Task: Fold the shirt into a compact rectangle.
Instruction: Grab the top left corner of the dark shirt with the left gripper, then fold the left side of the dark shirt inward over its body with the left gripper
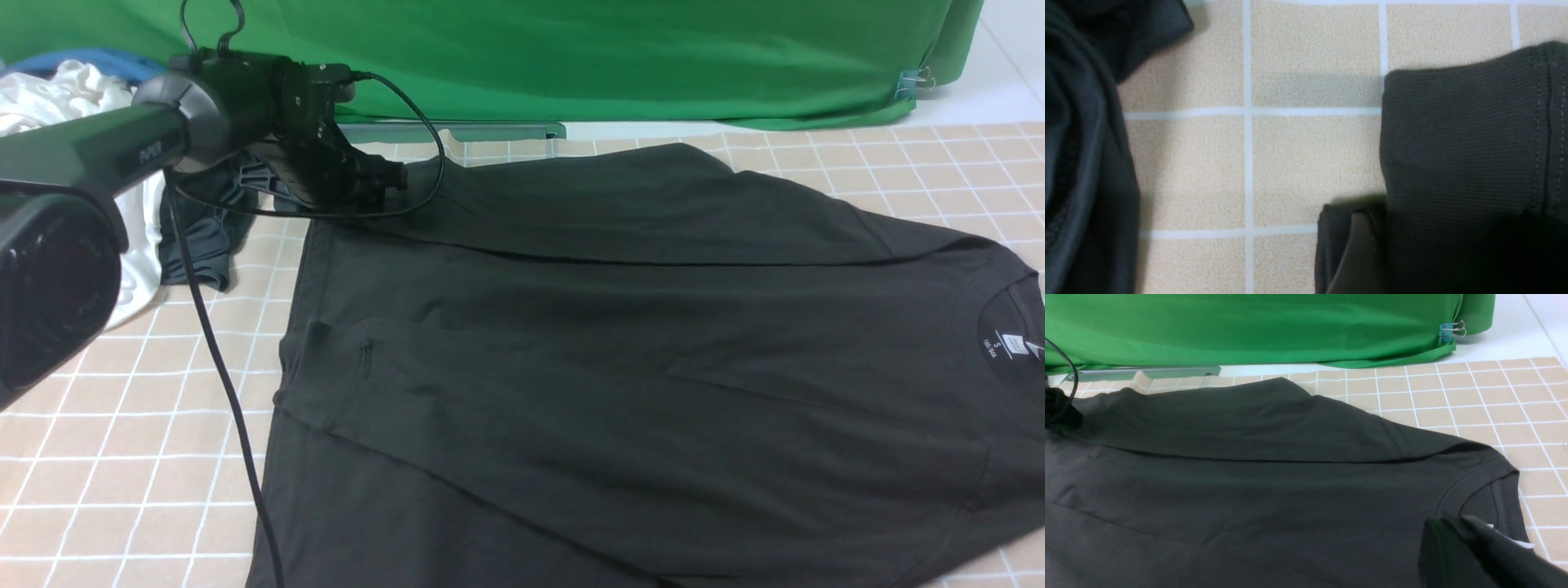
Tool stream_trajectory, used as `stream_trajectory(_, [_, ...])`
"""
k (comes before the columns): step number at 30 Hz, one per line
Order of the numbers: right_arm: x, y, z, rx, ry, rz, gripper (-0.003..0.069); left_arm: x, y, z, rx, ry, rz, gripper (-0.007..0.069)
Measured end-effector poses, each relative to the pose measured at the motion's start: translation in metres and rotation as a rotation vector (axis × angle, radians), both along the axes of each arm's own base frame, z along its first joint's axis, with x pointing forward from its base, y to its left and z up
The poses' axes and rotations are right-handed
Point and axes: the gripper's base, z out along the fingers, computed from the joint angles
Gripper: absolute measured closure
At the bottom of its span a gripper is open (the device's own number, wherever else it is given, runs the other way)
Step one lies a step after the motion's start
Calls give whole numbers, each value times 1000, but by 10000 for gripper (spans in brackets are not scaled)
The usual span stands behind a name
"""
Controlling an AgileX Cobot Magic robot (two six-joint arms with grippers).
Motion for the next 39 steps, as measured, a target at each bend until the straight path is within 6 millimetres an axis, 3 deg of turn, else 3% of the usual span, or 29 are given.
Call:
stream_trajectory(2, [0, 0, 0, 0, 0, 0, 580, 0, 0, 0, 0, 2, 0, 179])
stream_trajectory(4, [0, 0, 0, 0, 0, 0, 578, 1, 0, -1, 3, 3, -2, 245])
stream_trajectory(6, [0, 0, 0, 0, 0, 0, 576, 1, 0, -1, 8, -1, -6, 348])
stream_trajectory(7, [0, 0, 0, 0, 0, 0, 575, 1, 0, -1, 8, -1, -6, 361])
stream_trajectory(8, [0, 0, 0, 0, 0, 0, 573, 1, 0, -1, 10, -3, -8, 470])
stream_trajectory(9, [0, 0, 0, 0, 0, 0, 571, 1, 0, 1, 12, -6, -13, 527])
stream_trajectory(11, [0, 0, 0, 0, 0, 0, 570, 0, 1, 5, 21, -11, -26, 573])
stream_trajectory(16, [0, 0, 0, 0, 5, 1, 570, -5, 1, 33, 21, -35, -33, 586])
stream_trajectory(19, [0, 0, 0, 0, 5, 1, 569, -13, 1, 61, 3, -47, -40, 586])
stream_trajectory(22, [0, 0, -1, 0, 6, 1, 568, -25, -1, 86, -25, -24, -61, 586])
stream_trajectory(32, [0, 0, -1, 0, 8, 2, 567, -67, -2, 140, -75, 91, -107, 586])
stream_trajectory(36, [0, 0, -1, -19, 6, 9, 567, -85, -1, 150, -95, 105, -108, 586])
stream_trajectory(39, [0, 0, -1, -28, 5, 12, 567, -102, 0, 144, -112, 153, -100, 586])
